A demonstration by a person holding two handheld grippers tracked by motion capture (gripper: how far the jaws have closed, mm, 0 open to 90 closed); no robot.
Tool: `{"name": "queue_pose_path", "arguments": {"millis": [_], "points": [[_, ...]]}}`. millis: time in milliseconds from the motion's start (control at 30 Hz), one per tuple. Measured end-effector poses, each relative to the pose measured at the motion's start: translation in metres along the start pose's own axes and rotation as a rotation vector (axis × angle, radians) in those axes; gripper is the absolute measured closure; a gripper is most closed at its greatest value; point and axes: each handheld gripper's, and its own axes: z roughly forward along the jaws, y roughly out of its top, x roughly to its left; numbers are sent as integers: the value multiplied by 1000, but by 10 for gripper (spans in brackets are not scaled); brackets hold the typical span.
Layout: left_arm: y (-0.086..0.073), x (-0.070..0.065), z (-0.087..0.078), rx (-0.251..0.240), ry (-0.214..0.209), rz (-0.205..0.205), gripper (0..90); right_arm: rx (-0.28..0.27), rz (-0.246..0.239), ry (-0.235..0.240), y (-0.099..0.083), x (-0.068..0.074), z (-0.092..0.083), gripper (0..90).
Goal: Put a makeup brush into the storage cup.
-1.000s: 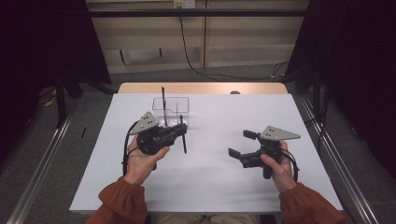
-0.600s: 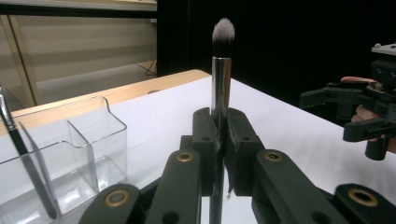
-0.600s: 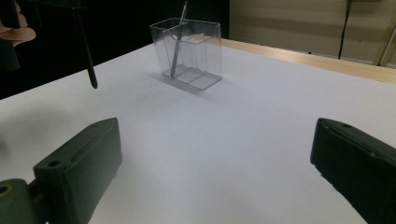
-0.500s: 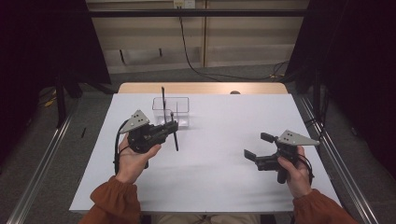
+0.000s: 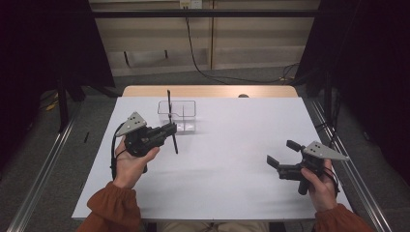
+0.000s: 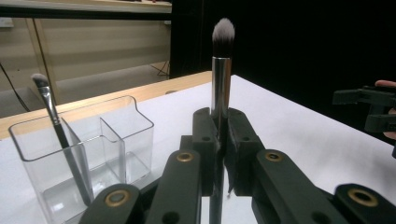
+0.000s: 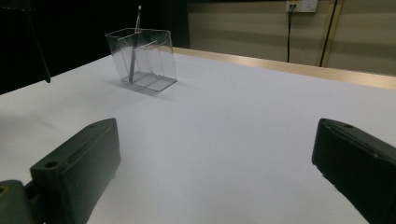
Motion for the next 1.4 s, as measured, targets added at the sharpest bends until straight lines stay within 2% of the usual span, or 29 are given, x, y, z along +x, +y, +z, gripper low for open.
{"name": "queue_pose_path", "arguments": {"millis": [100, 200, 300, 533, 733, 933, 1133, 1233, 1400], "points": [[1, 2, -2, -1, 2, 2, 841, -12, -18, -20, -3, -2, -4, 7], [2, 4, -3, 2, 7, 2, 841, -16, -8, -28, -6, -4, -8, 3], [4, 7, -5, -1, 14, 3, 840, -21, -26, -46, -9, -5, -11, 5], [9, 15, -10, -7, 41, 0, 841, -19, -43, -24, -13, -6, -15, 7], [16, 19, -14, -15, 53, 6, 840, -68, -39, -44, -12, -8, -20, 0], [26, 25, -17, -17, 66, 8, 840, -56, -48, -29, -14, -6, -18, 0], [32, 29, -15, -40, 74, 3, 840, -46, -50, -17, -15, -5, -16, 0], [35, 30, -10, -36, 86, 18, 840, -49, -44, -14, -15, -6, -16, 0], [41, 33, 0, -41, 92, 21, 840, -50, -47, -11, -15, -5, -16, 0]]}}
